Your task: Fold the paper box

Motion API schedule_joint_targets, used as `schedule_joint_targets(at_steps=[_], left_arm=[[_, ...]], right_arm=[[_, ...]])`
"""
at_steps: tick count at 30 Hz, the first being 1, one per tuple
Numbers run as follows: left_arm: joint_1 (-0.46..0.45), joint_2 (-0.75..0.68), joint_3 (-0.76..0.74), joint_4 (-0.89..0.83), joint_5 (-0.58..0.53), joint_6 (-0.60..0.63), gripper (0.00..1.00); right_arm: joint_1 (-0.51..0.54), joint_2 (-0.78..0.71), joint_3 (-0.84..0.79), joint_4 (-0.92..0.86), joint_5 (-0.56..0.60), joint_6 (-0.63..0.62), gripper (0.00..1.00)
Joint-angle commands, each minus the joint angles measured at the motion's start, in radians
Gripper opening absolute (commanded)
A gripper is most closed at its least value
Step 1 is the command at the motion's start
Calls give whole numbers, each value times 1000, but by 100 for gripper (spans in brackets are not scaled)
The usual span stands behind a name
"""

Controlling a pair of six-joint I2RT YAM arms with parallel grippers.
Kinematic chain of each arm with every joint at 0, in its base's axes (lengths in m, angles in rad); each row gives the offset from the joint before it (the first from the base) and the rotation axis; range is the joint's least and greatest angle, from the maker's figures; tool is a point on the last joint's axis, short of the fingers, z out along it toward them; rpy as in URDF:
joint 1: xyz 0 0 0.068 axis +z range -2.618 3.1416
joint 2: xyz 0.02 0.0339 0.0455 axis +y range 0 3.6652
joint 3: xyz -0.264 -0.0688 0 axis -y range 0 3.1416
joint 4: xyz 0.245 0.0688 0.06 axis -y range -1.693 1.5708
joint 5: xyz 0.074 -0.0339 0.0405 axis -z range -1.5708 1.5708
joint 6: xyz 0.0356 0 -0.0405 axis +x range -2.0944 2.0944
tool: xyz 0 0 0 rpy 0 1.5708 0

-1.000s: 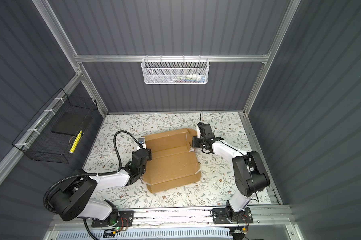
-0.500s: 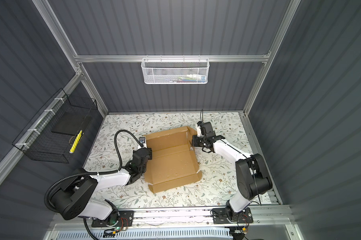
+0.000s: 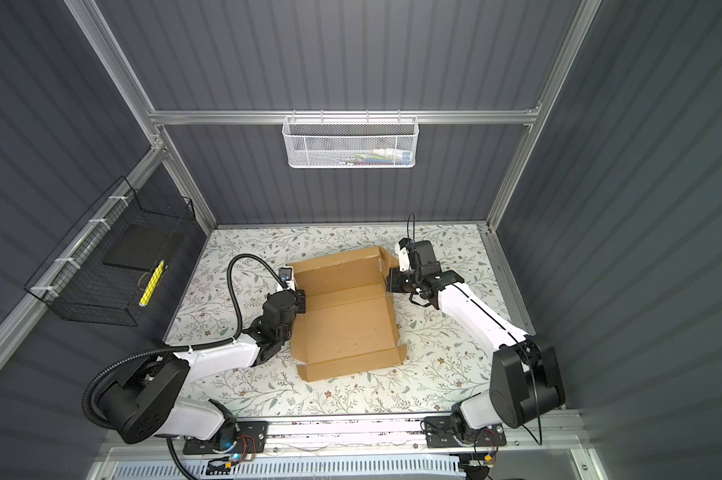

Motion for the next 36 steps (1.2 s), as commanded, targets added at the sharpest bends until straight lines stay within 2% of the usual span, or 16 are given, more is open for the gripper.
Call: schedule_joint_targets(at_steps=[1, 9, 23, 30, 36], left_arm=[[9, -21, 32, -21, 27, 76, 0], [15, -35, 35, 32, 73, 150, 0], [17, -40, 26, 35, 59, 139, 0], [18, -37, -7, 40, 41, 101, 0], [18, -7, -38, 60, 20, 72, 0]], right_arm=[[1, -50, 11, -6, -17, 6, 3], [1, -114, 9, -48, -28, 9, 3], [2, -113, 6, -45, -47, 19, 3], [16, -75, -93, 91, -27, 45, 4], [40, 30, -168, 216, -26, 73, 4]])
